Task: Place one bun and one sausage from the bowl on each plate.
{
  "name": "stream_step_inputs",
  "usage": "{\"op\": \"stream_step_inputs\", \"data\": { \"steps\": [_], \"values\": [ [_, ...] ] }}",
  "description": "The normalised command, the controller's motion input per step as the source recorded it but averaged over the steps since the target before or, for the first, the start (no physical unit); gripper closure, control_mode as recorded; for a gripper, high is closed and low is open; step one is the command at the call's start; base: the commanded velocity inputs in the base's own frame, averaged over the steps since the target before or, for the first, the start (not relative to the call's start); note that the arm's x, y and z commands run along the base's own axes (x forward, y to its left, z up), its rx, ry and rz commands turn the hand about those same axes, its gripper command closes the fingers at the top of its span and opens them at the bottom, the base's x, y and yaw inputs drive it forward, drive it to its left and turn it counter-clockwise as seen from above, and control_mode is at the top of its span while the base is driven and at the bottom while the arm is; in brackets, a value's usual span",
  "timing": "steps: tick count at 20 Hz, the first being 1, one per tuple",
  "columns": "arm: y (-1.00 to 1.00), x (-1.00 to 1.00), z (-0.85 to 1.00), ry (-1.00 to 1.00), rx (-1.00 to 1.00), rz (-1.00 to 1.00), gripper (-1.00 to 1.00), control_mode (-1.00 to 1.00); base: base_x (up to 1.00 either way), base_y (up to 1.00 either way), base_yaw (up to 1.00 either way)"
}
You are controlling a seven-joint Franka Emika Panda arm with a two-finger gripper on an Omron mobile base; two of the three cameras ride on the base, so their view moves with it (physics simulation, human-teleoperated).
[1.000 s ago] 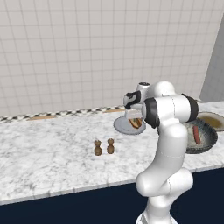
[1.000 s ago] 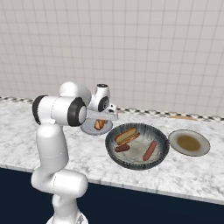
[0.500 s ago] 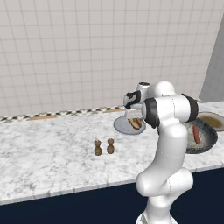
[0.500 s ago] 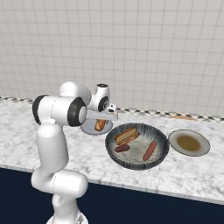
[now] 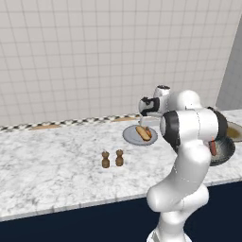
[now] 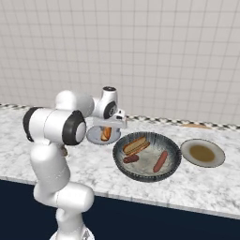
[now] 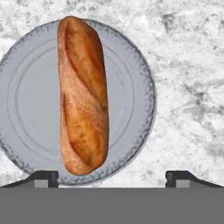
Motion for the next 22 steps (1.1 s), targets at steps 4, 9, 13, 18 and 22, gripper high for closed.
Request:
{"op": "stream_step_inputs", "data": {
  "steps": [4, 9, 13, 18, 22],
  "values": [
    [-0.27, -0.99, 0.59, -0.03, 0.0, -0.03, -1.0, -1.0, 0.0, 0.0, 0.0],
    [-0.71, -0.93, 0.53, 0.0, -0.02, -0.12, -1.0, -1.0, 0.0, 0.0, 0.0],
    [-0.96, -0.44, 0.56, 0.07, -0.01, -0.16, -1.0, -1.0, 0.0, 0.0, 0.0],
    [-1.0, -0.01, 0.14, 0.22, 0.0, -0.24, -1.0, -1.0, 0.0, 0.0, 0.0],
    [-1.0, -0.01, 0.0, 0.22, 0.0, -0.28, -1.0, -1.0, 0.0, 0.0, 0.0]
  ]
}}
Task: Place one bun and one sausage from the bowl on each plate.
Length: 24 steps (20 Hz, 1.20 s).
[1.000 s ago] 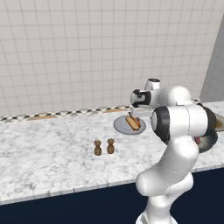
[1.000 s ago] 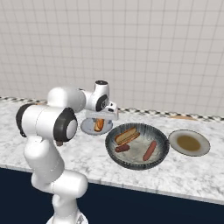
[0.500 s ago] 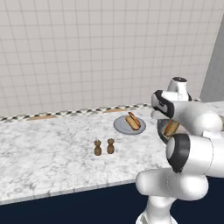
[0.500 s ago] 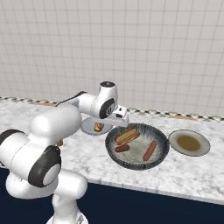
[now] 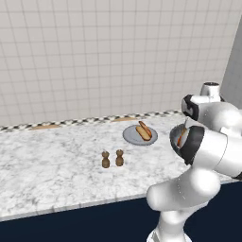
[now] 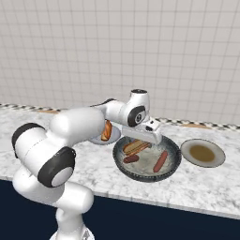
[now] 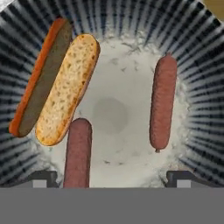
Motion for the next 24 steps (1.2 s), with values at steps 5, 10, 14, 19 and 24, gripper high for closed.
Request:
{"op": "stream_step_inputs", "data": {
  "steps": [5, 10, 14, 19, 24],
  "values": [
    [-0.96, 0.0, -0.67, -0.02, 0.0, -0.1, -1.0, -1.0, 0.0, 0.0, 0.0],
    [-0.3, 0.0, -0.61, -0.09, 0.0, 0.0, -1.0, -1.0, 0.0, 0.0, 0.0],
    [-0.09, 0.0, -0.26, 0.0, 0.0, 0.0, -1.0, -1.0, 0.0, 0.0, 0.0],
    [0.05, 0.0, -0.16, 0.0, -0.01, 0.0, -1.0, -1.0, 0.0, 0.0, 0.0],
    [0.14, 0.0, -0.2, 0.0, -0.04, 0.0, -1.0, -1.0, 0.0, 0.0, 0.0]
  ]
}}
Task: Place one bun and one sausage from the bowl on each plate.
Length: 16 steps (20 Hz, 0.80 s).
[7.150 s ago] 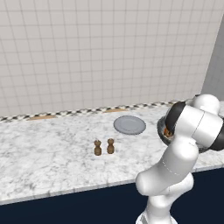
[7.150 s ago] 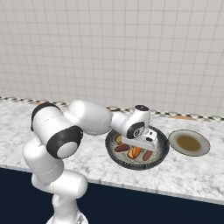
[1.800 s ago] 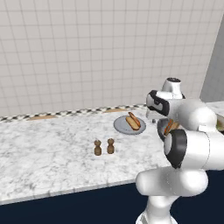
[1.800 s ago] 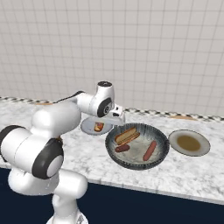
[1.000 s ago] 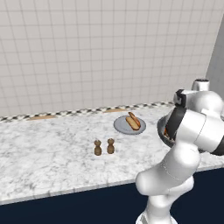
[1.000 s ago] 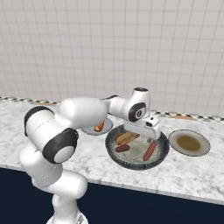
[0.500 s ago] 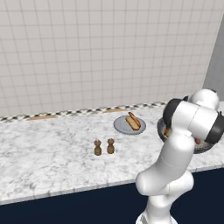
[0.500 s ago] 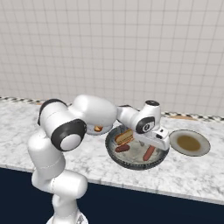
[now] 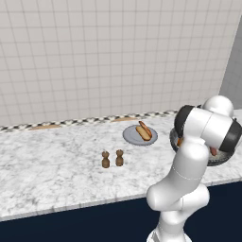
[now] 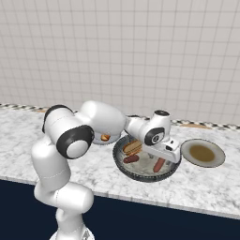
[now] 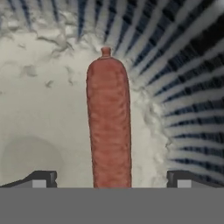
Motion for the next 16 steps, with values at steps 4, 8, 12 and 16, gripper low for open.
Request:
{"op": "stream_step_inputs", "data": {
  "steps": [4, 8, 12, 16],
  "values": [
    [0.02, 0.0, -0.31, 0.0, -0.02, 0.0, -1.0, -1.0, 0.0, 0.0, 0.0],
    [0.0, 0.0, -0.14, 0.0, 0.0, 0.0, -1.0, -1.0, 0.0, 0.0, 0.0],
    [0.0, 0.0, 0.0, 0.0, 0.0, 0.0, -1.0, -1.0, 0.0, 0.0, 0.0],
    [0.0, 0.0, 0.0, 0.0, 0.0, 0.0, -1.0, -1.0, 0.0, 0.0, 0.0]
  ]
}}
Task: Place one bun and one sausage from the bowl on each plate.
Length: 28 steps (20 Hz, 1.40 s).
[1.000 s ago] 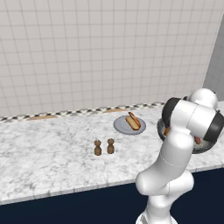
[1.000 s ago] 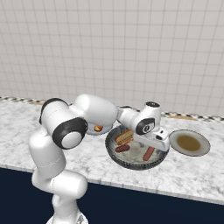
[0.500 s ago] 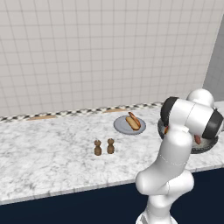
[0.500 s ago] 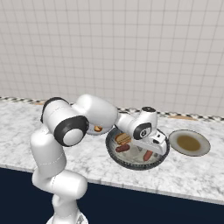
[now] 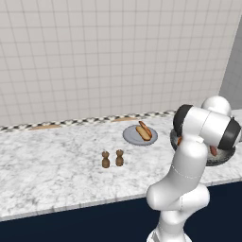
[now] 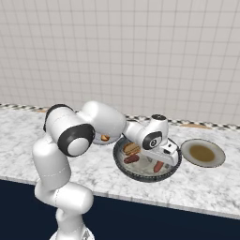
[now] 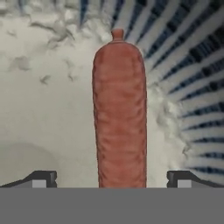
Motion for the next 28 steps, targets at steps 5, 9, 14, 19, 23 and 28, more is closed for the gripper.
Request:
{"op": "stream_step_inputs", "data": {
  "steps": [5, 9, 14, 19, 23, 28],
  "values": [
    [-0.02, 0.0, -0.35, 0.0, -0.02, 0.0, -1.0, -1.0, 0.0, 0.0, 0.0],
    [0.0, 0.0, -0.14, -0.02, -0.01, 0.0, -1.0, -1.0, 0.0, 0.0, 0.0],
    [0.0, 0.0, 0.0, 0.0, 0.0, 0.0, 1.0, -1.0, 0.0, 0.0, 0.0],
    [0.0, 0.0, 0.0, 0.0, 0.0, 0.0, 1.0, -1.0, 0.0, 0.0, 0.0],
    [0.0, -0.07, 0.04, 0.0, 0.0, 0.0, 1.0, -1.0, 0.0, 0.0, 0.0],
    [0.35, -0.33, 0.56, -0.08, 0.03, -0.02, 1.0, -1.0, 0.0, 0.0, 0.0]
  ]
}}
